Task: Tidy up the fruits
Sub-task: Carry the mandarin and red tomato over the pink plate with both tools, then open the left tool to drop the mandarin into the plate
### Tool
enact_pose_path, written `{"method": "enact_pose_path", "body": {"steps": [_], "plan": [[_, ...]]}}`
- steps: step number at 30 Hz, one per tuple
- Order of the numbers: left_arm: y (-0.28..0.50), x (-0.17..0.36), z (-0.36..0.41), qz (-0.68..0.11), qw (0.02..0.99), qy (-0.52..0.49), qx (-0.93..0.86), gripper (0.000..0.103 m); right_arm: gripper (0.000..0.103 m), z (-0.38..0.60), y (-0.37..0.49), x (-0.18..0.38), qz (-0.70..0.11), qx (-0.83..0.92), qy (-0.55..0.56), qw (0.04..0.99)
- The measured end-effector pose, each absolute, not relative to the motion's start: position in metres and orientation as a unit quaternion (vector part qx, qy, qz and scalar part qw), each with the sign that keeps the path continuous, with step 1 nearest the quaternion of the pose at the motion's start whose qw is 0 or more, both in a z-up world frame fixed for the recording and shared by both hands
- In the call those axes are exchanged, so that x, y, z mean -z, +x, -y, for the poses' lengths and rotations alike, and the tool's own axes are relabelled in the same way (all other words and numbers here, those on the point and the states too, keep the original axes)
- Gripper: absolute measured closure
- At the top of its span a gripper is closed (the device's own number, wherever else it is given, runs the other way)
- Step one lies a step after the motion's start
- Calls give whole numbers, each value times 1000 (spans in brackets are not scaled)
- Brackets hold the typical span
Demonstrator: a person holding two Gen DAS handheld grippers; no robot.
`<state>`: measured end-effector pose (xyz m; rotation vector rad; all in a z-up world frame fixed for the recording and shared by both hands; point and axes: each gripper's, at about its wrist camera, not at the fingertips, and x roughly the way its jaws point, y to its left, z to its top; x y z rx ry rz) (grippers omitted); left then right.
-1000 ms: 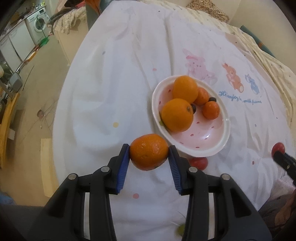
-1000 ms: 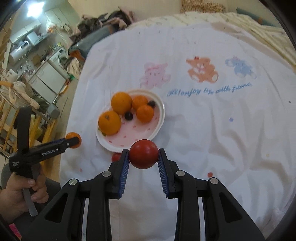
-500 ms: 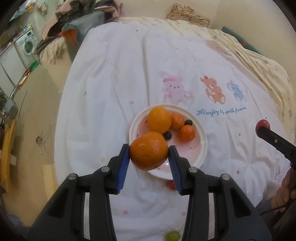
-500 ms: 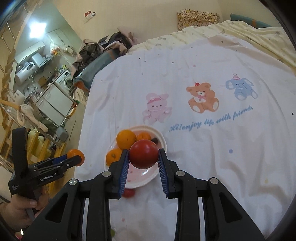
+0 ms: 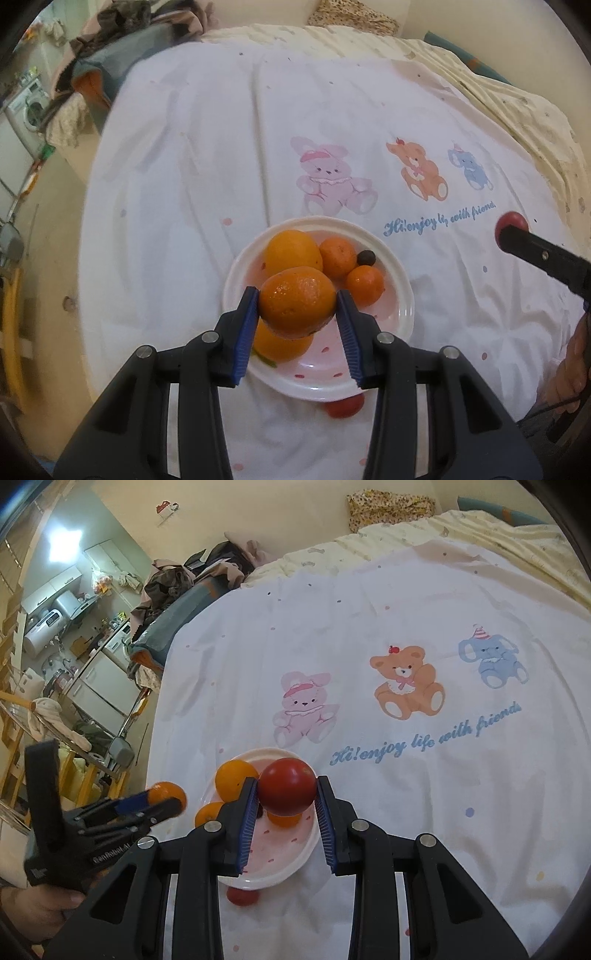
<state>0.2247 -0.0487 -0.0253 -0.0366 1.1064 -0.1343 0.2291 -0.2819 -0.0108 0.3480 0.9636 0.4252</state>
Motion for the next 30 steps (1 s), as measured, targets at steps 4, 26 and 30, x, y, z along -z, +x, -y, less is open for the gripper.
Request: {"method": "enact_pose_path", "body": {"steps": [4,26,30], "plan": [[230,42,45,-543,836,-43,69,65,70,278,240,20,-467,-214,177,839],[235,79,75,-578,806,-24,124,64,70,267,274,73,-534,-205,189,798],[235,79,75,-581,804,-26,125,64,70,264,274,84,-550,-205,188,787]]}}
